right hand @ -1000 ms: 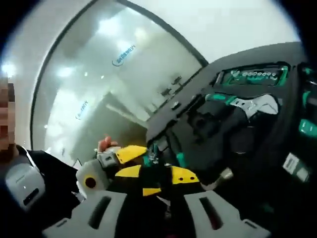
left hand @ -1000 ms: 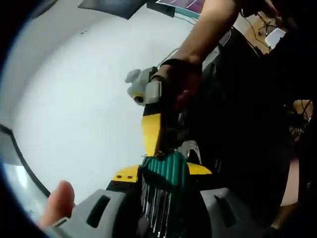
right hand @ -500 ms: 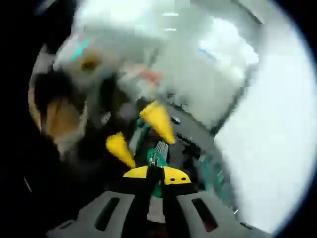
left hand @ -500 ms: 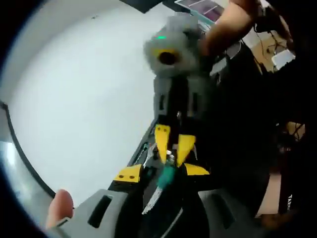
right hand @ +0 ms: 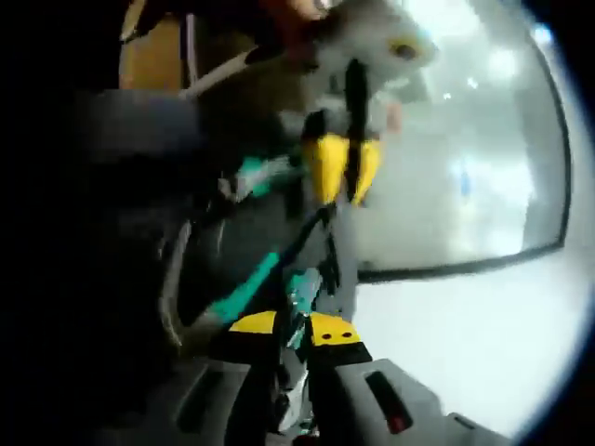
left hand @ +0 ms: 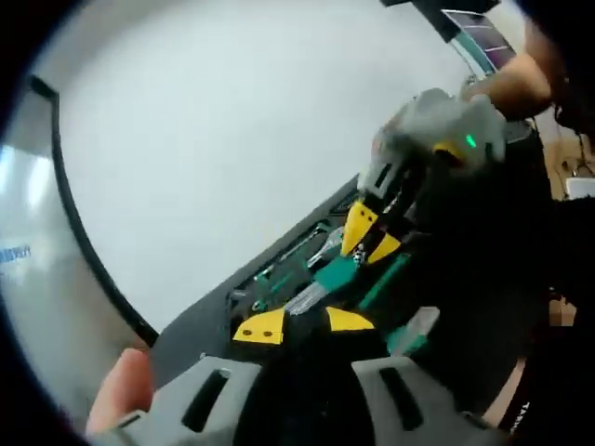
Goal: Pick up the tools and put them into their designated positions in the toolbox.
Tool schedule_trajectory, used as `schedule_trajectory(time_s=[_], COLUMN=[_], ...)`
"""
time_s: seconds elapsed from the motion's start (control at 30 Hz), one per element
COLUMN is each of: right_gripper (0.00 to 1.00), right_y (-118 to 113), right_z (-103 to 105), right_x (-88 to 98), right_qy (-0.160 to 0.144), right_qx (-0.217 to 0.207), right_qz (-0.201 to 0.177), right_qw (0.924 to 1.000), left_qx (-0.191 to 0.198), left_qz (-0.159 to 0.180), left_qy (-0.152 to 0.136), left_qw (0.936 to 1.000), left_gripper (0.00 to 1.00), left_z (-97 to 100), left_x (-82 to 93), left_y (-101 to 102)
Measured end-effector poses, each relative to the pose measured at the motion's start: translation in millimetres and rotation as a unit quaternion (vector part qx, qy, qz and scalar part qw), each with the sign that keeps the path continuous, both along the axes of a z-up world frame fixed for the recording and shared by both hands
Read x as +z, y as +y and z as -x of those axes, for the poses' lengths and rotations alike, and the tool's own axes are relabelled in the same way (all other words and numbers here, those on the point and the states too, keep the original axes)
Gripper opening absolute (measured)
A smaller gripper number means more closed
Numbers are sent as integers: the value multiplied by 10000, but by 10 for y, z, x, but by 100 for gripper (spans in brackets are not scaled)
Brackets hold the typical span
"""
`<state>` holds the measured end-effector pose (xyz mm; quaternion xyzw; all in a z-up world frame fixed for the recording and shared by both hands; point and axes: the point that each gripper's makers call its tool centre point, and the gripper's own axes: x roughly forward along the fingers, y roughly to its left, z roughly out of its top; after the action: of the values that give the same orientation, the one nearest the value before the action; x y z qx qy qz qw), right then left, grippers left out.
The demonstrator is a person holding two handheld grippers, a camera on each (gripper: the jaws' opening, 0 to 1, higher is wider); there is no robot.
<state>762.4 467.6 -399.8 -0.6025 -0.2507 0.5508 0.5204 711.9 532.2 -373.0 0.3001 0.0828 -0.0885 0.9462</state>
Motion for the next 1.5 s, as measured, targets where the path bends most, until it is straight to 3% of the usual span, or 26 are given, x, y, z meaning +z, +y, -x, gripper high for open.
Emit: schedule_trajectory(time_s=[0.07, 0.13, 0.23, 0.3, 0.37, 0.4, 0.43, 0.47, 0.5, 0.53, 0.63, 0.67, 0.8, 0.83, 0.9, 0.93, 1.0, 1.03, 1.1, 1.2, 1.27, 1.3, 1.4, 1.43, 1.47, 1.5], right_gripper=[13, 17, 19, 14, 7, 6, 3, 0, 0, 0, 0, 0, 0, 0, 0, 0, 0, 1, 4, 0, 0, 0, 0, 0, 0, 0], right_y=[3, -38, -247, -277, -226, -184, -137, -90, -39, 23, 149, 151, 193, 176, 42, -13, -80, -73, -28, 63, 171, 177, 127, 130, 133, 131], right_z=[-16, -38, -141, -173, -178, -175, -170, -191, -297, -316, -351, -355, -367, -383, -486, -421, -177, -54, 61, -185, -129, -196, -137, -274, -296, -265], right_x=[56, 85, 71, 153, 260, 297, 309, 294, 279, 197, 54, -38, -81, -65, 73, 131, 213, 185, 138, 69, 9, -25, -29, -65, -107, -187], right_qy=[128, 333, 1601, 2786, 3811, 4161, 4358, 4317, 3963, 3860, 3896, 3692, 3663, 3698, 3806, 3882, 4511, 4782, 4720, 4269, 4503, 4205, 4202, 4243, 4206, 4065], right_qx=[154, 183, -400, -856, -1237, -1371, -1456, -1522, -1667, -1741, -2012, -2035, -1923, -1970, -2381, -2323, -2243, -2146, -2015, -2351, -2282, -2393, -2381, -2385, -2390, -2341], right_qz=[141, 267, 148, -357, -894, -1088, -1191, -1239, -1336, -1180, -1249, -1014, -1095, -1112, -1460, -1419, -1599, -1508, -1450, -1660, -1644, -1622, -1630, -1627, -1576, -1363], right_qw=[9997, 9989, 9862, 9559, 9119, 8923, 8802, 8804, 8929, 8982, 8900, 9011, 9038, 9011, 8816, 8805, 8489, 8382, 8459, 8573, 8474, 8600, 8603, 8583, 8609, 8726], left_qx=[240, 233, 89, 185, 149, 186, 198, 125, 95, 114, 236, 230, -32, -31, 114, 228, 197, 60, -179, -45, -3, -212, -412, -533, -499, -432], left_qz=[212, 395, 217, 116, 140, 128, 137, 142, 95, 64, 53, 89, 538, 544, 97, 19, 168, 512, 839, 746, 1016, 1108, 1034, 827, 817, 816], left_qy=[361, 426, 461, 602, 752, 759, 808, 863, 885, 896, 891, 897, 1099, 1123, 1279, 1317, 1444, 1544, 1390, 1304, 1311, 1513, 1416, 1353, 1355, 1504], left_qw=[9988, 9980, 9987, 9979, 9970, 9969, 9964, 9961, 9960, 9959, 9957, 9957, 9925, 9922, 9917, 9910, 9892, 9867, 9866, 9886, 9862, 9820, 9836, 9859, 9862, 9843], left_gripper=[8, 6, 7, 7, 7, 6, 6, 6, 6, 6, 6, 4, 1, 0, 0, 0, 0, 0, 0, 0, 0, 0, 0, 0, 0, 0], left_z=[-98, -173, -216, -278, -358, -400, -451, -485, -552, -591, -706, -724, -741, -745, -669, -669, -598, -541, -593, -690, -736, -720, -765, -789, -791, -762], left_x=[-97, -105, -150, -217, -277, -282, -295, -313, -321, -321, -247, -222, -202, -225, -286, -313, -353, -391, -379, -338, -297, -365, -376, -388, -400, -470], left_y=[32, -38, -125, -82, -86, -73, -82, -99, -108, -95, -18, -12, -193, -212, -121, -50, -32, -90, -186, -161, -174, -264, -350, -376, -371, -348])
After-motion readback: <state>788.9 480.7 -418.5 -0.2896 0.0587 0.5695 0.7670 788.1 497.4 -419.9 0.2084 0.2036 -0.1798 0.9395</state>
